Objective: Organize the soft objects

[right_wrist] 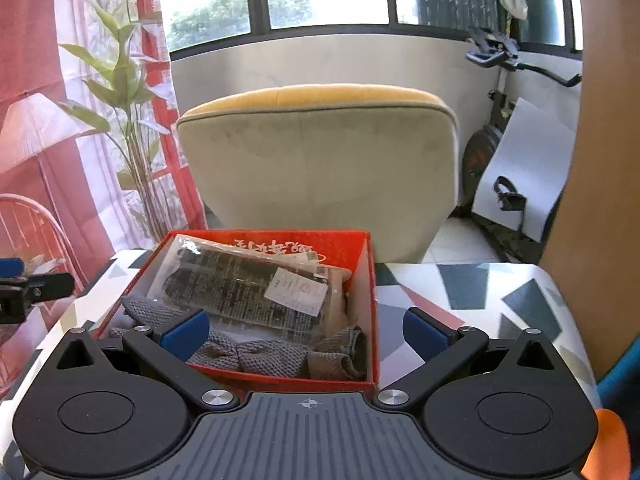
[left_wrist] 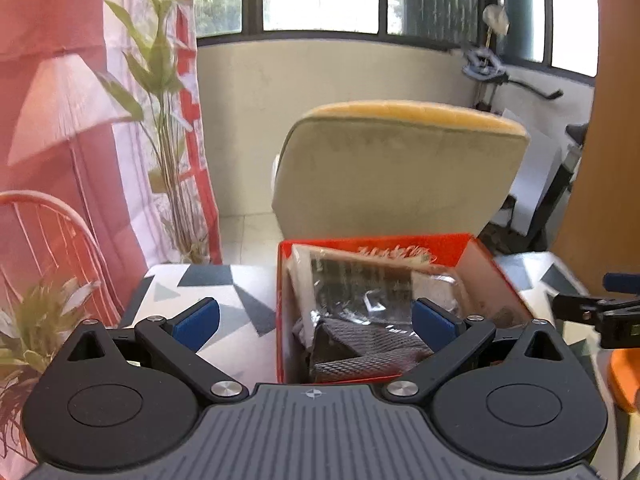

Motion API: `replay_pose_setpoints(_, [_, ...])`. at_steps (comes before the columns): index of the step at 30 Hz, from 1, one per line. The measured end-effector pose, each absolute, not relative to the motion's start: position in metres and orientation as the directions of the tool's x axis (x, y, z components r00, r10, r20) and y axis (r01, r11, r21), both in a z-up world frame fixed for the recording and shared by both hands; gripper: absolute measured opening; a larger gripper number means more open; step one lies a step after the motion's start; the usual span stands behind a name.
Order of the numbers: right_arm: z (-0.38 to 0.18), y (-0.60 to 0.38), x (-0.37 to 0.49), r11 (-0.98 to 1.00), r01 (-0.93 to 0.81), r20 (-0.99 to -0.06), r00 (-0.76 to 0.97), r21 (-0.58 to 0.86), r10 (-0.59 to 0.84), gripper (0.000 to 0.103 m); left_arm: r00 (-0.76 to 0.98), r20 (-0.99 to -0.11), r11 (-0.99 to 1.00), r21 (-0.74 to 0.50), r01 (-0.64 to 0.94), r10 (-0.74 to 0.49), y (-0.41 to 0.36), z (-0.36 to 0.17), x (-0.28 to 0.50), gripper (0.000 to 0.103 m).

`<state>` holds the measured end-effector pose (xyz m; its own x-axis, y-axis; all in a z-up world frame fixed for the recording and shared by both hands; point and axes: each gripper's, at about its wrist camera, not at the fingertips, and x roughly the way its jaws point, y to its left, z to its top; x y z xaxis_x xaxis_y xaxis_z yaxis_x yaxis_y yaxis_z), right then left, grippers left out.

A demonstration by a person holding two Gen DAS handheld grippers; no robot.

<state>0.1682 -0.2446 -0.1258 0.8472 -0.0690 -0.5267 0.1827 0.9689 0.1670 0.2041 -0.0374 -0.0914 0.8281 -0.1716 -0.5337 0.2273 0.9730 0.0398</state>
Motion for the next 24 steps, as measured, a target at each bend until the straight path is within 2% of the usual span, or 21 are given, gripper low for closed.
replay_pose_setpoints(15, [-0.082,-0.229,0.096,0.956,0.209,-0.482,0.872,0.207,-0.086,0.103,0.897,-0.431,0.986,0.082,0.145,-0.096,-0.028,-0.036,0.126,0.103])
replay_pose_setpoints(24, [-0.026,-0.204,0.021,0.958,0.254,-0.383,0.905,0.137,-0.185,0.103,0.936,-0.344,0.990,0.082,0.111,-0.076,-0.017,0.012,0.060,0.103])
